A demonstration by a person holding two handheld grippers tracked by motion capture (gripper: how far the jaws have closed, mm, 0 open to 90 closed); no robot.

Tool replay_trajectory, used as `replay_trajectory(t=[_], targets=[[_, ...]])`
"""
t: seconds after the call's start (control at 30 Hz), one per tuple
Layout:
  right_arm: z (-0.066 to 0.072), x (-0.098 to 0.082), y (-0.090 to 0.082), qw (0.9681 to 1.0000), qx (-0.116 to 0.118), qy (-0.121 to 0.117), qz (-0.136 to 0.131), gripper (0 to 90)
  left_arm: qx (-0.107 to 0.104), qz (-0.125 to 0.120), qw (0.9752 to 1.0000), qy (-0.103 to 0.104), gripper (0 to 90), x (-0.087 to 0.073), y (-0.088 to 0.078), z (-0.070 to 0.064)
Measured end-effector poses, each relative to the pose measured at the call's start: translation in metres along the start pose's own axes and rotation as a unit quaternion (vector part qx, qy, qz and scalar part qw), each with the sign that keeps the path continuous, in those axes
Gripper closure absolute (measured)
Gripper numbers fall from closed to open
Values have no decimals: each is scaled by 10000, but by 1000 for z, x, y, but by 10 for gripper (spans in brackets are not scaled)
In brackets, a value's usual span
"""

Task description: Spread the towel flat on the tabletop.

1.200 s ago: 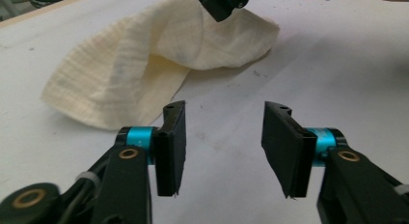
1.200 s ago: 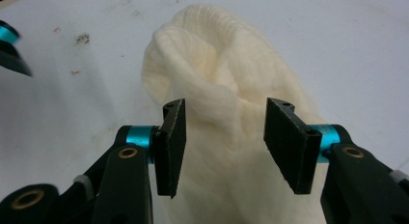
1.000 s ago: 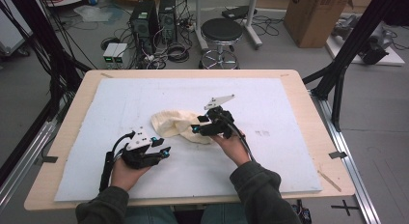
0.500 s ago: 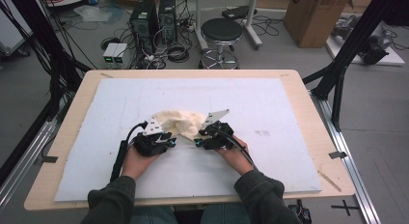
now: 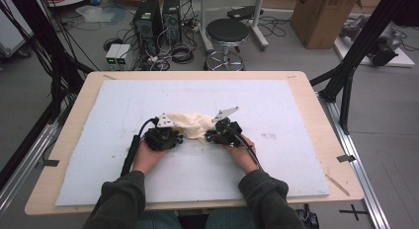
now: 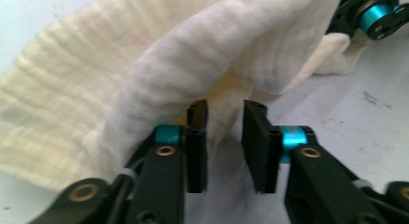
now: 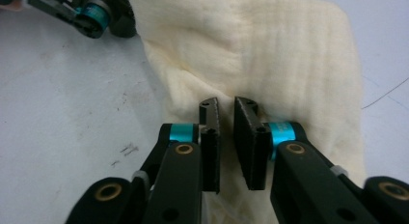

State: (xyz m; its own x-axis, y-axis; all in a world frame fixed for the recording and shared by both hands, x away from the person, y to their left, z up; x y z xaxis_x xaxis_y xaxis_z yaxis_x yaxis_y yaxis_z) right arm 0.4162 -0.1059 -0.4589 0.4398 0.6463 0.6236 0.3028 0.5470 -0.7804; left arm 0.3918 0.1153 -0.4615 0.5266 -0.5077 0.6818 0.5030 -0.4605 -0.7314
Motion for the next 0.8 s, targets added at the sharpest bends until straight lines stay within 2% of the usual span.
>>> replay_trajectory(t=[0.1, 0.17, 0.23, 0.27, 0.33, 0.4, 0.43, 0.47, 0.5, 0.53, 0.8], targets=[[-2, 0, 0, 10000, 56, 29, -35, 879, 78, 28, 10000, 5, 837, 0, -1, 2], [-1, 1, -2, 9999, 125, 15, -68, 886, -3, 39, 10000, -19, 879, -1, -2, 4], [0, 2, -5, 9998, 154, 2, -126, 888, -5, 68, 10000, 13, 886, -1, -4, 4], [1, 3, -6, 9998, 171, -16, -122, 888, -55, 50, 10000, -15, 888, -1, -6, 3], [3, 4, -11, 9997, 178, -67, -158, 889, -180, 1, 9998, 56, 888, 0, -12, 2], [4, 8, -23, 9993, 181, -137, -302, 889, -235, -51, 9995, 217, 888, 1, -22, -1], [4, 8, -23, 9993, 181, -137, -302, 889, -225, -93, 9994, 243, 888, 1, -26, -2], [5, 9, -32, 9991, 156, -155, -354, 889, -234, -158, 9992, 287, 888, 1, -33, -3], [5, 9, -32, 9991, 156, -155, -354, 889, -244, -213, 9990, 323, 888, 0, -40, -2], [4, 10, -39, 9990, 149, -157, -389, 889, -253, -267, 9987, 350, 888, -1, -47, -2], [5, 9, -55, 9987, 202, -63, -453, 890, -234, -499, 9970, 547, 888, -17, -92, 5]])
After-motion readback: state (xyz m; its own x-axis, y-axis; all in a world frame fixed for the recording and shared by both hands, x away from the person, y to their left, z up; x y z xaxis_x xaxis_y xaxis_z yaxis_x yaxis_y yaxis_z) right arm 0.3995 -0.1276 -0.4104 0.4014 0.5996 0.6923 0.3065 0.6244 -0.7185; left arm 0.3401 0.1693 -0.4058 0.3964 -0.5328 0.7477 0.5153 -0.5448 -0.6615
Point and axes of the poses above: each handheld gripper's, and its own axes: y roughly forward along the jaws, x roughly out of its top, z roughly to its left, the point moved 3 cm from there along y, roughly forward along the jaws, and after that the axes turned 7 degrees about z, right-handed, at the moved point
